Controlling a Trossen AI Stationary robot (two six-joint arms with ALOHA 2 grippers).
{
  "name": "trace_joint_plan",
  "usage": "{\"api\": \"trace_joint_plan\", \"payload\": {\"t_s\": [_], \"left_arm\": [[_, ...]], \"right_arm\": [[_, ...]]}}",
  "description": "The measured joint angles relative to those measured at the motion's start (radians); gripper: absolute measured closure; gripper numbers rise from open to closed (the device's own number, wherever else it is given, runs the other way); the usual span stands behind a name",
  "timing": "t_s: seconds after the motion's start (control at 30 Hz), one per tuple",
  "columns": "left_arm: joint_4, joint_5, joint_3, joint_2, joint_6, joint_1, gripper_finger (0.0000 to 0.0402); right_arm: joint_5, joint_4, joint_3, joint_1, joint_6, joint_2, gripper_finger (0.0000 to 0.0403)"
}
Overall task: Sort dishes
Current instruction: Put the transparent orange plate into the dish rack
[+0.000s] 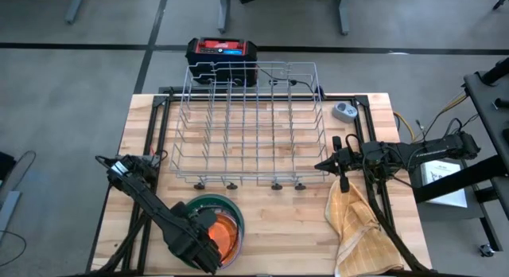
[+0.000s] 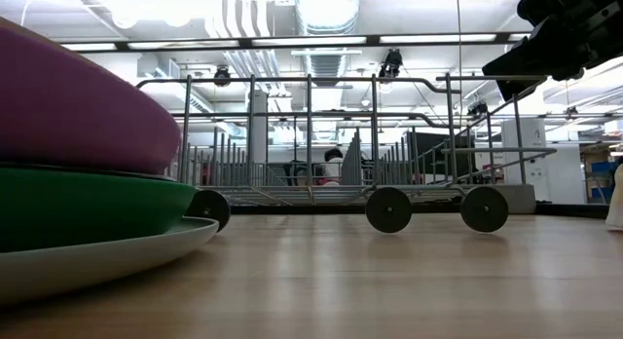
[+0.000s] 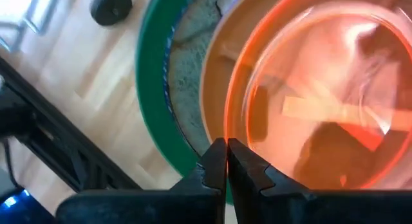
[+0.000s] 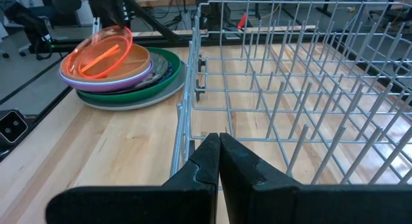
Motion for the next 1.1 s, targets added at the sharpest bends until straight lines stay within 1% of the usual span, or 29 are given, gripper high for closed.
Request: {"api": "trace_joint_plan", "payload": {"t_s": [0.1,0.23,0.27,0.37,0.4,0.53,0.73,0.83,1.1], "left_arm": [[0.001,-0.012,-0.006,0.003,0.050,-0.011,0.0401],[0.002,-0.173,-0.006,-0.008,0.128,-0.044,0.0401],[0.003,-0.186,-0.006,-0.017,0.129,-0.045,0.0401],[0.001,-0.185,0.000,-0.045,0.125,-0.041,0.0401],[-0.001,-0.191,0.000,-0.049,0.146,-0.041,0.0401],[0.000,-0.272,0.001,-0.074,0.263,-0.046,0.0401],[0.000,-0.270,0.004,-0.093,0.294,-0.045,0.0401],[-0.001,-0.285,0.027,-0.097,0.318,-0.047,0.0401],[0.000,-0.349,0.189,-0.098,0.341,-0.048,0.0401]], "right_arm": [[0.000,0.000,0.000,0.000,0.000,0.000,0.0400],[0.000,0.000,0.000,0.000,0.000,0.000,0.0400],[0.000,0.000,0.000,0.000,0.000,0.000,0.0400],[0.000,0.000,0.000,0.000,0.000,0.000,0.0400],[0.000,0.000,0.000,0.000,-0.001,0.000,0.0400],[0.000,0.000,0.000,0.000,-0.001,0.000,0.0400],[0.000,0.000,0.000,0.000,-0.001,0.000,0.0400],[0.000,0.000,0.000,0.000,-0.002,0.000,0.0400],[0.000,0.000,0.000,0.000,-0.005,0.000,0.0400]]}}
